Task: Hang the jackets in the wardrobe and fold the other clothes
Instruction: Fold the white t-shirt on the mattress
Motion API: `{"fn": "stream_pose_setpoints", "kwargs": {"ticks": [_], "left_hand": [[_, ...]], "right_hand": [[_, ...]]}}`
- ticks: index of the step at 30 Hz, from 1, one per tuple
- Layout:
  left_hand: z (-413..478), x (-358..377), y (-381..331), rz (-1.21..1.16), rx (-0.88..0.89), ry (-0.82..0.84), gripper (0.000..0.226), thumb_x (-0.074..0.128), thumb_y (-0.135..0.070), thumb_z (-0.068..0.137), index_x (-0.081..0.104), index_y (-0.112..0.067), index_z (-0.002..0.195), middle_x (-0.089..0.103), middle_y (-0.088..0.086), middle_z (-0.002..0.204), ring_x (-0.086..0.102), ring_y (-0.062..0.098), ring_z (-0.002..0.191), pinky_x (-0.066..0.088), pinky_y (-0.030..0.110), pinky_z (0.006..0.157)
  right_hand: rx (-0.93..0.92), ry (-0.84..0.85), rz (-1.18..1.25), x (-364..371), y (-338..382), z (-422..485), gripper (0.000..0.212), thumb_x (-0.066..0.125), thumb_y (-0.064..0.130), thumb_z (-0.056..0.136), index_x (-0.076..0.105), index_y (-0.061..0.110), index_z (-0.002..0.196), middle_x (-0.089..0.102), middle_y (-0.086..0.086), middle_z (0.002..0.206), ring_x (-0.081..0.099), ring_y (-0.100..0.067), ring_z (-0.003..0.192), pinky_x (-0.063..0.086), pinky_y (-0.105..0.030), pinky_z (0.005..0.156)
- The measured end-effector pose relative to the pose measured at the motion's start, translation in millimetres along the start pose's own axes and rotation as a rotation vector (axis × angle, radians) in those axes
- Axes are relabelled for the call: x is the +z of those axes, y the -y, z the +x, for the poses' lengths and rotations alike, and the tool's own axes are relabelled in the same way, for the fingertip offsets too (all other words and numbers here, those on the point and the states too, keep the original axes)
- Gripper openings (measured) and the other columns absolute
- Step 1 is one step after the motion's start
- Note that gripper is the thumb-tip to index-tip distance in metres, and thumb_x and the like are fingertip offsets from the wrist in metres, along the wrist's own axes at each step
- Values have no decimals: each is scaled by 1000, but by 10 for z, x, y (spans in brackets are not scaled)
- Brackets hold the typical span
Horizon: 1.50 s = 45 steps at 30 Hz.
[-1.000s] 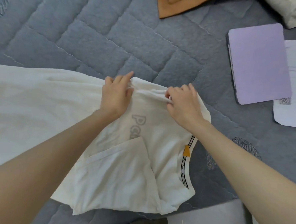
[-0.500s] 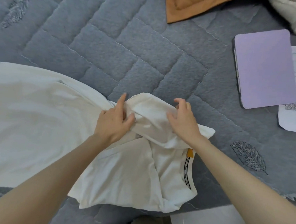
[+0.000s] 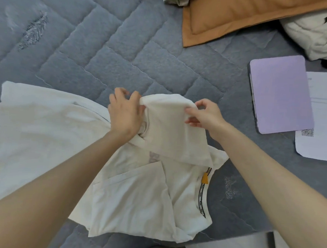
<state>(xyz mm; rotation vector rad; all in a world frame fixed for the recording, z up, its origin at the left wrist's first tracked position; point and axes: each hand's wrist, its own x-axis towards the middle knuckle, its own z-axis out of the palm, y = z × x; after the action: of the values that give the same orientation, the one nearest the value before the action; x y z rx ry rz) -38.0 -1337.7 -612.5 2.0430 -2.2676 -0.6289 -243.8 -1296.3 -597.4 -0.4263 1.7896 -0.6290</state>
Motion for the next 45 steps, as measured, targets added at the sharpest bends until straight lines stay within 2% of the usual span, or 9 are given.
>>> {"fn": "stream_pose_setpoints", "kwargs": {"ticks": [8,13,17,21,25,29,33,38,45], "left_hand": [[615,-512,-519,-96,151,-133,6,40,-12,96,44,-8,100,54,13,100,48,35,91,29,37,71],[496,-530,-483,-120,308,-240,14,45,-2,91,54,-5,101,50,14,98,46,31,89,29,34,75],[145,-389,-180,-70,528,-166,31,52,18,76,61,-2,99,52,17,89,48,31,76,41,45,65],[-394,-123,287,95,690,69,39,42,10,74,65,-8,100,57,13,90,50,30,76,36,38,67],[-914,200,613,204,580,435,37,53,-9,87,60,-28,118,52,-2,116,47,21,113,25,29,87],[-1305,323,643,89,443,404,37,51,-13,91,56,-27,125,50,-4,123,47,19,115,29,29,90],[-1583,369,572,-25,372,369,37,49,-9,92,55,-23,125,51,-2,126,50,21,105,33,28,82],[-1881,423,516,-183,248,359,37,50,-10,93,52,-19,129,50,2,127,48,22,110,41,35,91],[-2437,641,367,-276,118,405,47,50,-21,95,38,-18,140,42,4,135,44,22,118,39,31,95]], "right_hand": [[-277,-259,50,-219,705,86,30,67,2,79,43,20,75,58,-1,77,58,-20,76,54,-41,79],[-292,-298,106,-240,529,66,37,70,2,76,46,22,94,58,3,91,59,-14,83,52,-27,75],[-315,-260,-8,-185,24,-90,46,70,-2,72,54,23,107,58,10,81,55,5,65,42,-6,57],[-261,-140,-366,-112,-686,-322,27,69,0,74,60,21,88,60,5,89,58,-12,87,46,-24,74],[-113,28,-919,-72,-1213,-529,23,57,10,82,55,30,71,51,-1,106,55,-24,99,46,-32,70],[-119,-80,-825,-42,-1411,-678,15,51,12,86,59,22,94,45,-5,114,49,-27,108,44,-33,78],[-188,-93,-677,33,-1431,-776,39,52,13,87,51,22,125,40,-6,129,44,-26,117,42,-33,88],[-263,-9,-801,190,-1485,-862,39,49,13,90,57,20,127,38,-5,139,32,-28,129,28,-32,100],[-352,-140,-628,183,-1584,-1145,41,49,5,90,53,15,129,45,-5,137,41,-16,127,27,-14,95]]}}
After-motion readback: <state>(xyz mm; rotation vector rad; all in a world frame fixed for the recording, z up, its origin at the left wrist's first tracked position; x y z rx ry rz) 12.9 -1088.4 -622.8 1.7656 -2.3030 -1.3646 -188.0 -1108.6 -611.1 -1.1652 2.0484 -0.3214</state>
